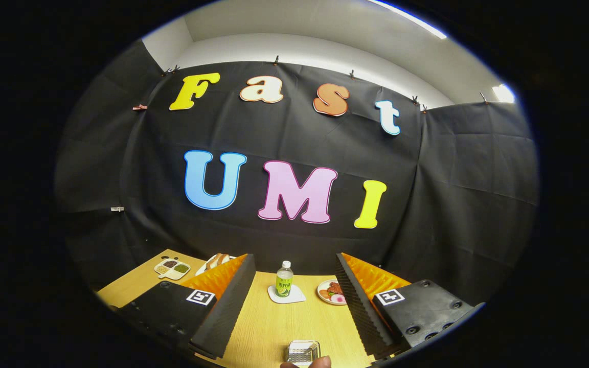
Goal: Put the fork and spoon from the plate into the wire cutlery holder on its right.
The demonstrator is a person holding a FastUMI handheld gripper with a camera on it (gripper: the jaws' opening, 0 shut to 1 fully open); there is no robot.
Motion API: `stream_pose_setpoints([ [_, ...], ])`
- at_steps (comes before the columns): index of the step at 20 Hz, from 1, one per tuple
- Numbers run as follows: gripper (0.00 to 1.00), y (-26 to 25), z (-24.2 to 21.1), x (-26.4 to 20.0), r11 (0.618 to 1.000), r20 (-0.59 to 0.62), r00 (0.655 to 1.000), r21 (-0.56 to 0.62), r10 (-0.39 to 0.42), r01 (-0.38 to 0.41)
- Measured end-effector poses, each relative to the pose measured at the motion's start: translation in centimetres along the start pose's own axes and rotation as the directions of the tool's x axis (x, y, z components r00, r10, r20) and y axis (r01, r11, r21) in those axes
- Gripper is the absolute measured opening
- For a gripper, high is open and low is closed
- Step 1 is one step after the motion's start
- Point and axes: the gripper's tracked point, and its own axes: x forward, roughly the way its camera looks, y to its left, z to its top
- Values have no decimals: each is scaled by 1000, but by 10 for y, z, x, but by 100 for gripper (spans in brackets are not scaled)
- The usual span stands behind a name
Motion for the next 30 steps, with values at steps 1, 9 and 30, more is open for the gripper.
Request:
stream_pose_setpoints([
  [1, 98, 2, -1, 0, 1000, -3, 1000, 0, 4, -4],
  [9, 98, 72, -77, -5, 973, -339, 912, 74, 232, -220],
  [30, 71, 272, -367, -113, 832, -911, 153, 269, 383, -486],
])
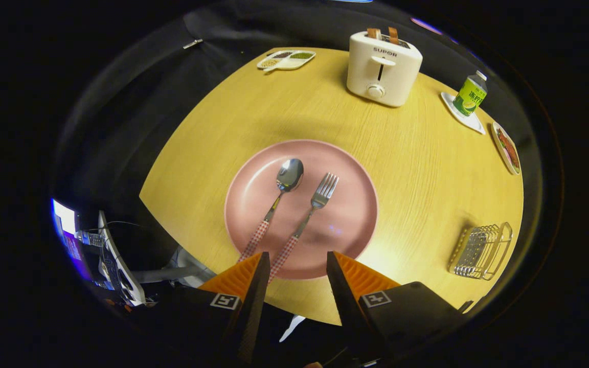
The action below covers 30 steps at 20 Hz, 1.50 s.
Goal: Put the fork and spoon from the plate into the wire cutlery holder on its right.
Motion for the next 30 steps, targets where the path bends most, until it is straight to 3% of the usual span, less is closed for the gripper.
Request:
stream_pose_setpoints([
  [8, 71, -10, -8, 44, 997, -66, 996, 26, -66, 68],
  [9, 56, -13, -13, 47, 995, -85, 993, 34, -85, 89],
  [12, 31, -21, -12, 49, 993, -112, 988, 40, -104, 109],
  [15, 15, -21, -11, 49, 991, -116, 992, 114, -55, 69],
  [22, 12, -26, -3, 18, 991, -46, 999, 133, 5, 2],
  [25, 12, -28, 3, -13, 994, -8, 999, 100, 41, -40],
  [30, 12, -68, 15, -73, 997, 73, 997, 60, 36, -41],
])
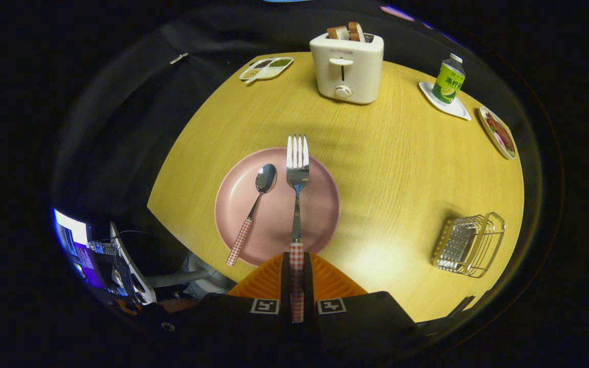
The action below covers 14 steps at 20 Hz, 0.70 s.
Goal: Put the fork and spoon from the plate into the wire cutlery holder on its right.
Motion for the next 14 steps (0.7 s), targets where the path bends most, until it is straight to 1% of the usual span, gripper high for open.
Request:
stream_pose_setpoints([
  [3, 12, -41, 3, -37, 999, 20, 999, 1, -35, 35],
  [5, 12, -70, -2, -59, 998, 4, 998, 4, -58, 58],
  [8, 12, -113, -21, -90, 994, -77, 992, -33, -102, 100],
  [10, 12, -143, -34, -106, 991, -145, 981, -53, -130, 123],
  [11, 12, -154, -40, -113, 991, -178, 975, -52, -131, 123],
  [14, 12, -187, -57, -128, 989, -286, 947, -68, -148, 134],
])
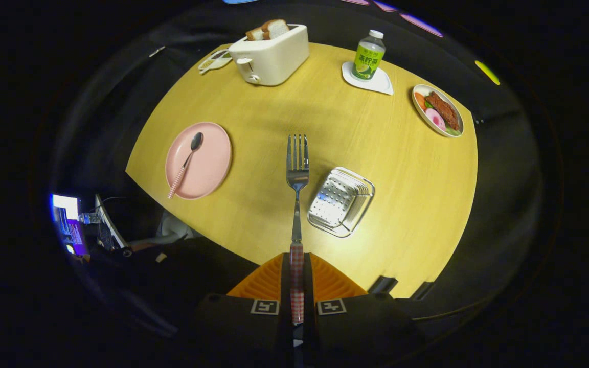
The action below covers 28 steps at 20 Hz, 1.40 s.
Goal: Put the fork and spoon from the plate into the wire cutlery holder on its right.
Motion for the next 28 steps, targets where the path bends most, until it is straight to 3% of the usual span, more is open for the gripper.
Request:
stream_pose_setpoints([
  [4, 12, -36, -27, 6, 997, -209, 977, -65, -47, 35],
  [11, 12, -55, -29, 33, 994, -491, 868, -102, -72, 25],
  [19, 12, -53, -6, 54, 998, -580, 812, -49, -59, 38],
  [24, 15, -50, 0, 60, 998, -566, 822, -49, -53, 31],
  [28, 21, -51, 9, 62, 999, -491, 870, -48, -44, 24],
])
